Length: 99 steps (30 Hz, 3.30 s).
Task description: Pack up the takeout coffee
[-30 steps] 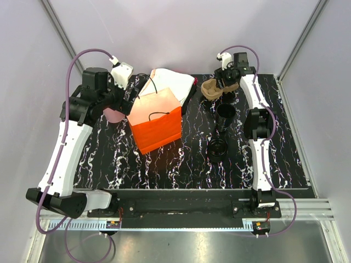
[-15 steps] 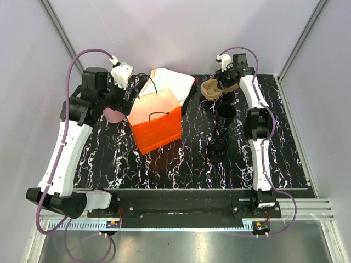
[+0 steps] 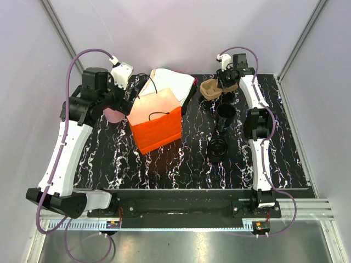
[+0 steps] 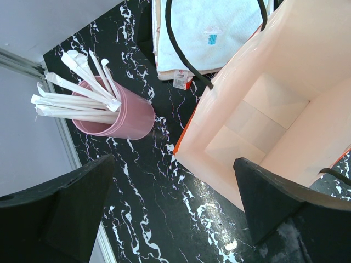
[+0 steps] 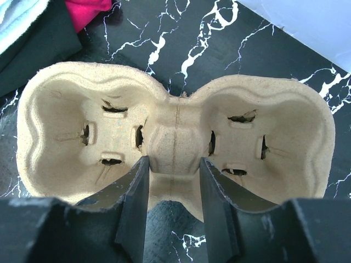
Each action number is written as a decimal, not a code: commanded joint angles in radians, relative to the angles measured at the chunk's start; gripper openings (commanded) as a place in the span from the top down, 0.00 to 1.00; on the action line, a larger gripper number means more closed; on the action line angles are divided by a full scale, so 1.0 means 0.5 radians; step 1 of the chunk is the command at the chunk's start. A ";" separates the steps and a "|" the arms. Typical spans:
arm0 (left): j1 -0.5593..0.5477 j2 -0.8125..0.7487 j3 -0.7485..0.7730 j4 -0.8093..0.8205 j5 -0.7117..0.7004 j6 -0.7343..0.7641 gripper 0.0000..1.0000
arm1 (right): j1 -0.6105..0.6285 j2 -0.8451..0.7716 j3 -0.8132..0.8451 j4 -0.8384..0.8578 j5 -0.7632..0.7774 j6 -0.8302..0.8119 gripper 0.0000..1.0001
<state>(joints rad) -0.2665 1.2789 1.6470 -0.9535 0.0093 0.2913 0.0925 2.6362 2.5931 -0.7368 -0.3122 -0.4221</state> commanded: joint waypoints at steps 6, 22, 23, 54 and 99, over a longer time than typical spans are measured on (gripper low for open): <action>0.011 -0.042 0.010 0.029 0.043 -0.018 0.01 | 0.014 -0.250 0.036 0.096 0.078 0.043 0.61; 0.024 -0.054 0.016 0.032 0.049 -0.027 0.01 | 0.079 -0.428 -0.167 0.108 0.014 0.056 0.61; 0.024 -0.054 0.016 0.032 0.049 -0.024 0.01 | 0.103 -0.425 -0.185 0.108 0.023 0.050 0.61; 0.033 -0.064 0.004 0.032 0.070 -0.036 0.01 | 0.248 -0.204 0.041 -0.180 0.161 -0.055 0.23; 0.079 -0.125 -0.045 0.045 0.135 -0.052 0.01 | -0.286 -0.982 -0.620 -0.011 0.379 0.065 0.53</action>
<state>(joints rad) -0.2317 1.2453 1.6260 -0.9565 0.0494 0.2798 0.0364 2.3196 2.4123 -0.7666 -0.1215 -0.3943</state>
